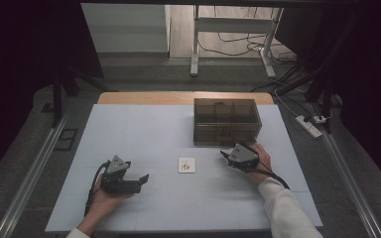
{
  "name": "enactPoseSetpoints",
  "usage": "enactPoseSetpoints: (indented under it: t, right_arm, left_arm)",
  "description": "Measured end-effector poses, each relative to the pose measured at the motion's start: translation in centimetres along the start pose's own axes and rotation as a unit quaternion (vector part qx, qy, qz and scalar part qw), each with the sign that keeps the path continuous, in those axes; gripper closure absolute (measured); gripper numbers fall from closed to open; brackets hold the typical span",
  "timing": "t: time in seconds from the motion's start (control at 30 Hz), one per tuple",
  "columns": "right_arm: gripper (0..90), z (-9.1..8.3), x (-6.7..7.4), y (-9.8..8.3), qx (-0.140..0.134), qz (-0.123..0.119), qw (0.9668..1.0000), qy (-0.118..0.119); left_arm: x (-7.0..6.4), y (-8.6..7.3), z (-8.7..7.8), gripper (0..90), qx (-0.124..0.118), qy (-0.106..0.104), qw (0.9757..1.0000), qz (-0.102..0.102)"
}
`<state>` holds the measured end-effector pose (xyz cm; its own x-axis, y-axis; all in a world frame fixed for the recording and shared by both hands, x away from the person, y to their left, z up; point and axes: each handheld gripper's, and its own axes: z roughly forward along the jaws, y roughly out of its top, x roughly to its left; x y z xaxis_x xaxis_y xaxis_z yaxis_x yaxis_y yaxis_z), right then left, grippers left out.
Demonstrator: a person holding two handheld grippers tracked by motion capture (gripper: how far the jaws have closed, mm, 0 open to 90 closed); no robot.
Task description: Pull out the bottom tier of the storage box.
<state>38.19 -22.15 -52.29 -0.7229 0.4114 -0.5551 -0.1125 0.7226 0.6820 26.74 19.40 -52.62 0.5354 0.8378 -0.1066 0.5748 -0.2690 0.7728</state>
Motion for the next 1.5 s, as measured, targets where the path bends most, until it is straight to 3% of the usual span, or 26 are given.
enactPoseSetpoints:
  t: [0.23,0.3,0.83,1.33,1.5]
  right_arm:
    - [53.8,-0.1,-0.4,0.9,-0.001,0.034,0.9987,0.038]
    - [52.9,-0.2,-0.5,1.1,0.005,0.034,0.9983,0.046]
    - [51.7,-0.7,-1.9,1.3,0.006,0.071,0.9947,0.074]
    - [47.9,-0.7,-2.7,1.8,0.008,0.077,0.9936,0.082]
    - [47.5,0.0,-2.9,2.0,0.021,0.066,0.9936,0.09]
  left_arm:
    - [0.0,0.0,-0.1,13.9,-0.001,0.0,1.0,0.001]
    - [0.0,0.0,-0.1,13.9,-0.002,0.0,1.0,0.001]
    - [0.1,0.0,0.0,13.9,0.0,-0.001,1.0,0.002]
    - [0.1,0.0,0.1,13.9,0.001,-0.002,1.0,0.0]
    - [0.0,0.0,0.1,13.9,0.0,-0.004,1.0,0.0]
